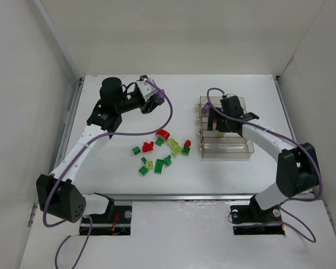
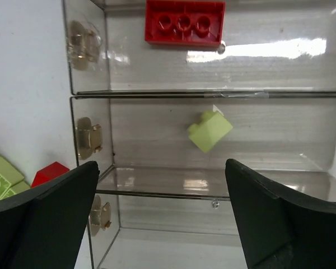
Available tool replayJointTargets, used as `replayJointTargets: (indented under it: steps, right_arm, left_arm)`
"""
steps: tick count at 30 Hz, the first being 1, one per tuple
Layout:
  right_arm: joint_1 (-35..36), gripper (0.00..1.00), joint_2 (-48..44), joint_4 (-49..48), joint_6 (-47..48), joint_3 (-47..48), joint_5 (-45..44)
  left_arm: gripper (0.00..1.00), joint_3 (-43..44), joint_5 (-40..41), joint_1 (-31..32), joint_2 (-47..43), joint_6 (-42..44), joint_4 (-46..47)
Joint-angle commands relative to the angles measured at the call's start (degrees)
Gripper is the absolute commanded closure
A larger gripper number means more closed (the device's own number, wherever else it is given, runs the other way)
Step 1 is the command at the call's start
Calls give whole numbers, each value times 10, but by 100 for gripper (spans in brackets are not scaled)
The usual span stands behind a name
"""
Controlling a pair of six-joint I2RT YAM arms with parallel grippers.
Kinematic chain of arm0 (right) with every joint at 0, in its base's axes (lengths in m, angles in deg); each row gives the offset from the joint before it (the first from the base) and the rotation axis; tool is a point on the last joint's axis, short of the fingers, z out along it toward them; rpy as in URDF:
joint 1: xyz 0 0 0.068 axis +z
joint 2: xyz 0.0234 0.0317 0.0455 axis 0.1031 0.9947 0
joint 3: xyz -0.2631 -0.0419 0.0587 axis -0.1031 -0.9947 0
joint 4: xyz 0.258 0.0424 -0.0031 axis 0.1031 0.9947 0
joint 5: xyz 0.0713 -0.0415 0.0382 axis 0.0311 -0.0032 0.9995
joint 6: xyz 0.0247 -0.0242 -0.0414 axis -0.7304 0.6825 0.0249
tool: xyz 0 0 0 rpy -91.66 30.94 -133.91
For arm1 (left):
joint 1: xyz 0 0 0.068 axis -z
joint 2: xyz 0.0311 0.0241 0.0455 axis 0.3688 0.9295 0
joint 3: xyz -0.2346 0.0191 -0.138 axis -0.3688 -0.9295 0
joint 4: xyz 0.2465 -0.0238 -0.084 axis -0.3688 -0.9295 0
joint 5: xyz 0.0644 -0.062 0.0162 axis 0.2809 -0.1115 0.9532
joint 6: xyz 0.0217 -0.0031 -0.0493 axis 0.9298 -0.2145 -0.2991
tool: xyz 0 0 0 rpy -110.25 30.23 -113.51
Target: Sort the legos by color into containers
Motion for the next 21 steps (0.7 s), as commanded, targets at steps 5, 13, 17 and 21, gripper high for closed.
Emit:
replayJointTargets:
  steps: [5,13,17,21]
  right_arm:
    - [29,0,-133,-115,169,7,43]
    - [54,0,-205,-218,344,38,472]
    - [-10,0,-100,-229,194,131,639]
    - [-46,0,36,-294,20,229,811]
  left_arm:
    - [100,2,-67,-1,-22,3,5]
    - [100,40,-229,4,-6,18,5]
    - [100,50,-276,4,-13,51,16]
    - [100,38,-288,4,-26,125,30]
